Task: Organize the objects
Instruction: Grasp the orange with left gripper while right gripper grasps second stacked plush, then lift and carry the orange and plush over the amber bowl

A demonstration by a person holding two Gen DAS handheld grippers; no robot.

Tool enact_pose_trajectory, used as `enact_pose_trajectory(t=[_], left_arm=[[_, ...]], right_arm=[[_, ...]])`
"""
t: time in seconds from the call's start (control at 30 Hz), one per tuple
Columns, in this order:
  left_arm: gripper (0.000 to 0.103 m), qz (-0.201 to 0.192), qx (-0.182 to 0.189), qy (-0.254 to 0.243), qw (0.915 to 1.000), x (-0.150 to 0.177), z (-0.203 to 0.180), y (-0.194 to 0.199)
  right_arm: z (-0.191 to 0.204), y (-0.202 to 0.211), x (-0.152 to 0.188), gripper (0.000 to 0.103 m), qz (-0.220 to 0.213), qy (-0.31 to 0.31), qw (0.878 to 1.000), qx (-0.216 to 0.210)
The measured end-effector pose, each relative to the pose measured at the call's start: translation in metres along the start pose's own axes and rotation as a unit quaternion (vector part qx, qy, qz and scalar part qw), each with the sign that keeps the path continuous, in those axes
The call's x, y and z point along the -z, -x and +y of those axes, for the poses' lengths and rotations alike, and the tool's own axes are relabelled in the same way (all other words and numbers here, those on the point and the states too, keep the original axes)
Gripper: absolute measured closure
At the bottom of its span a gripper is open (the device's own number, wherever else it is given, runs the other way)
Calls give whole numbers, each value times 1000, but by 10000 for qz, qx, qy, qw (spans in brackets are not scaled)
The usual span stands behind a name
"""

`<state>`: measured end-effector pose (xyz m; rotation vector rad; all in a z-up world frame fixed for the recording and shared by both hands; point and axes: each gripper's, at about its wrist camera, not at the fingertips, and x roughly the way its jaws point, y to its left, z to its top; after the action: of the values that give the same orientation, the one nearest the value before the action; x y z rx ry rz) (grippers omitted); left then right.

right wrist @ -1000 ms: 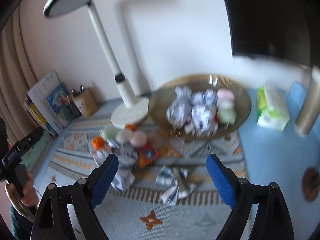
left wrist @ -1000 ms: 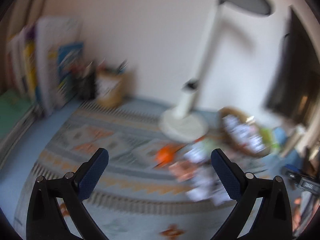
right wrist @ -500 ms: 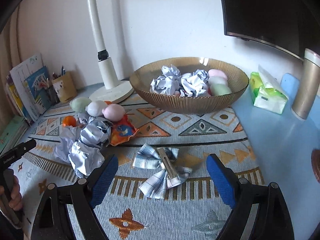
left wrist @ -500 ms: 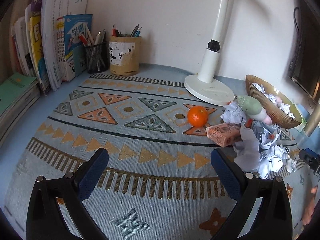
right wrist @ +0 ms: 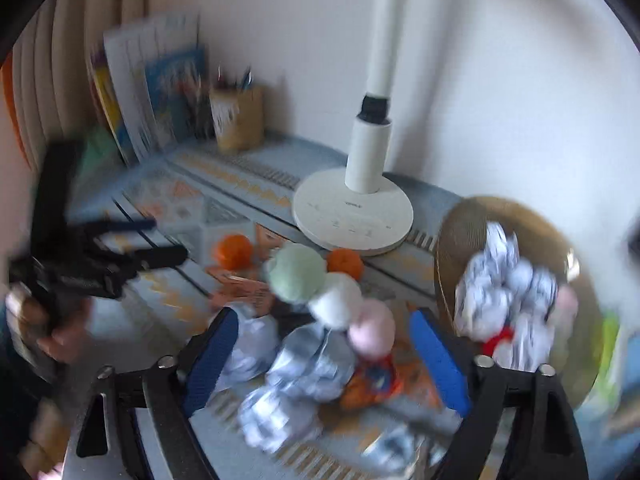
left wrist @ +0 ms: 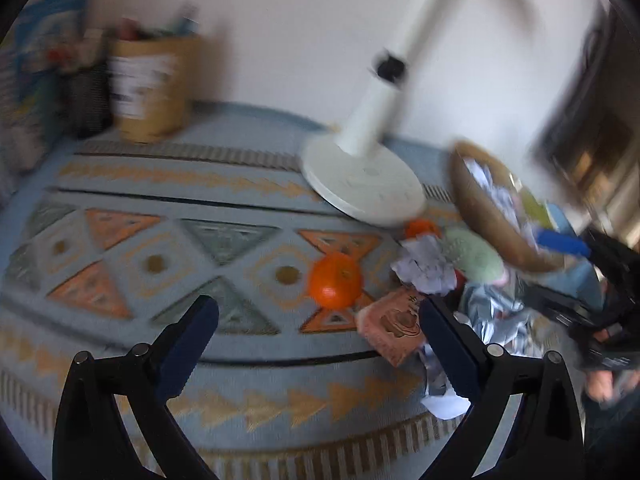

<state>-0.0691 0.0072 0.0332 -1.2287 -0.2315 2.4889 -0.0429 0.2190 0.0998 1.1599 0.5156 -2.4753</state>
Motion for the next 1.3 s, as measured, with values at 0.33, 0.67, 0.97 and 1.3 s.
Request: enact_pose_trajectory(t=[0.33,0.67,0.97,1.3], left_arm=[[68,94,-143,-734,9972,-9,-26,-38],[68,-681,-757,-37,9948,53,-33,36],[68,-886,-1038,353,9900,70,-14,39],[68,-923,-1316,81,9870,71,-27,36]], right_arm=[[-19,-34,-9,73,6,-285,9992,-285],[-82,99,123,73,-317,-2975,9541,-139],[-112,84,194,72,99,-3880,9182,788],[-138,105,221,20,-466,-4141,9074,-549]])
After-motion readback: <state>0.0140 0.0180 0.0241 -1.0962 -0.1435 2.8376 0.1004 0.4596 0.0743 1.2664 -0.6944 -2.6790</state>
